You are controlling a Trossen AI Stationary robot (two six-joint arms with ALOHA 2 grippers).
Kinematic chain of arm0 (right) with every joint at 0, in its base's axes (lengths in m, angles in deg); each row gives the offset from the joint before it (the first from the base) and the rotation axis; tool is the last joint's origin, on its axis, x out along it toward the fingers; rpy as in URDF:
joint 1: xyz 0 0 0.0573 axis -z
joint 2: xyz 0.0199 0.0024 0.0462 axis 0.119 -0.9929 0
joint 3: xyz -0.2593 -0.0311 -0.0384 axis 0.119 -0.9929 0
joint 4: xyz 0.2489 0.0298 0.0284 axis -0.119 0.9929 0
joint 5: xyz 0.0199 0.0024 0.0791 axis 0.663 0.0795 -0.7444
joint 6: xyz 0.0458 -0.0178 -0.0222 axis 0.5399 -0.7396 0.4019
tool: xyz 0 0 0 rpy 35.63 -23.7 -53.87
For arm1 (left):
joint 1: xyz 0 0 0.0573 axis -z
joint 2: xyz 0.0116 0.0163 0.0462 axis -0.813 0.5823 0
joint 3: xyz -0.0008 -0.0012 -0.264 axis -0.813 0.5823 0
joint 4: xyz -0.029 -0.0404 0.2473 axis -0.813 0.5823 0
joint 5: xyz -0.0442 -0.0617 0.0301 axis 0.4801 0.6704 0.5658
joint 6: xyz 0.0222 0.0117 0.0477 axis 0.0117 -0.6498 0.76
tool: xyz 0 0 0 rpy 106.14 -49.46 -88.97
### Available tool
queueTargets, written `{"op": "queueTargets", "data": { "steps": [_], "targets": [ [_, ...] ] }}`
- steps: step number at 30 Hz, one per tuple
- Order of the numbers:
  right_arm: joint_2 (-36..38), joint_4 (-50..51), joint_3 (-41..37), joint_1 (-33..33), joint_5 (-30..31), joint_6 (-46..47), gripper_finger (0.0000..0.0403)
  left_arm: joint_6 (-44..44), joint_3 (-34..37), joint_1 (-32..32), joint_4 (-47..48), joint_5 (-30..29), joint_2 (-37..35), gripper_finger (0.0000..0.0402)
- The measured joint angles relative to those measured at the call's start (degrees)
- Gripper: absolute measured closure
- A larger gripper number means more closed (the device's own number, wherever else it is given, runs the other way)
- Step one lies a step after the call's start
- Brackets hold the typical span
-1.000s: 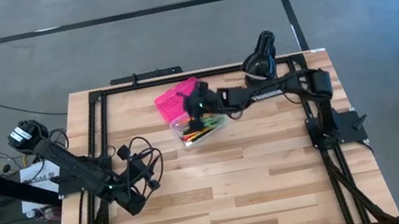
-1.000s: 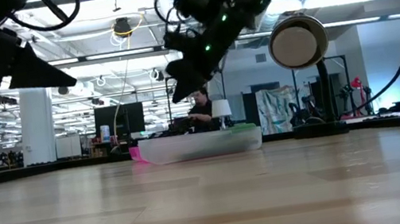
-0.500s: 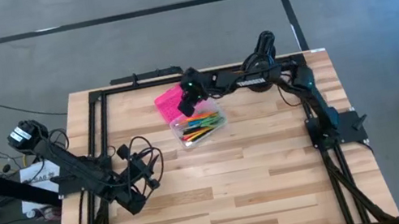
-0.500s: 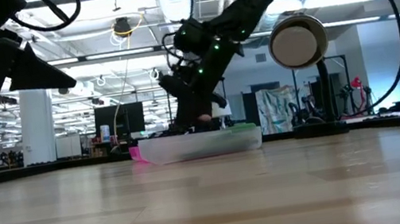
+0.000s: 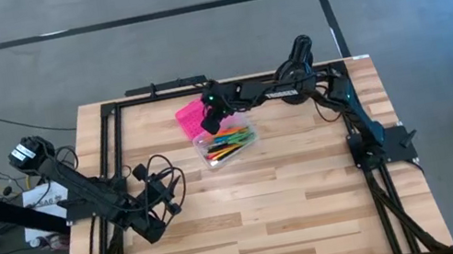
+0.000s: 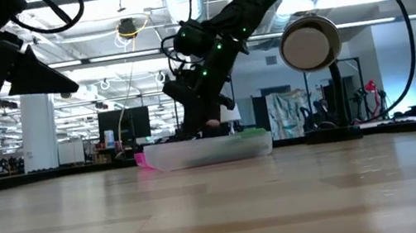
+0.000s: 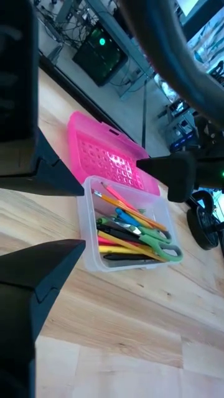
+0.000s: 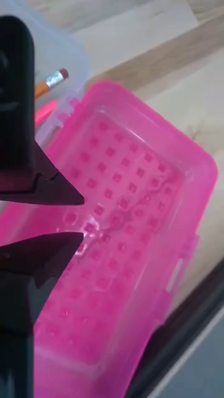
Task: Pick & place school supplies into a supply box
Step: Move the pink supply box to the center of the table
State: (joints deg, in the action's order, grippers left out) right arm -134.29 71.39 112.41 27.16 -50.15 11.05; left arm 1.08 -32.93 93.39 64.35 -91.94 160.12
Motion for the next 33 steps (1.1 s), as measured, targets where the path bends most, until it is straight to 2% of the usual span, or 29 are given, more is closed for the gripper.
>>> {"op": "queueTargets", "data": {
  "steps": [33],
  "targets": [
    [0.00,4.99,-1.38,-1.76,-0.19,-0.65,0.0393,0.00,0.00,0.00,-0.02,1.31,-0.01,0.0284]
  ]
}}
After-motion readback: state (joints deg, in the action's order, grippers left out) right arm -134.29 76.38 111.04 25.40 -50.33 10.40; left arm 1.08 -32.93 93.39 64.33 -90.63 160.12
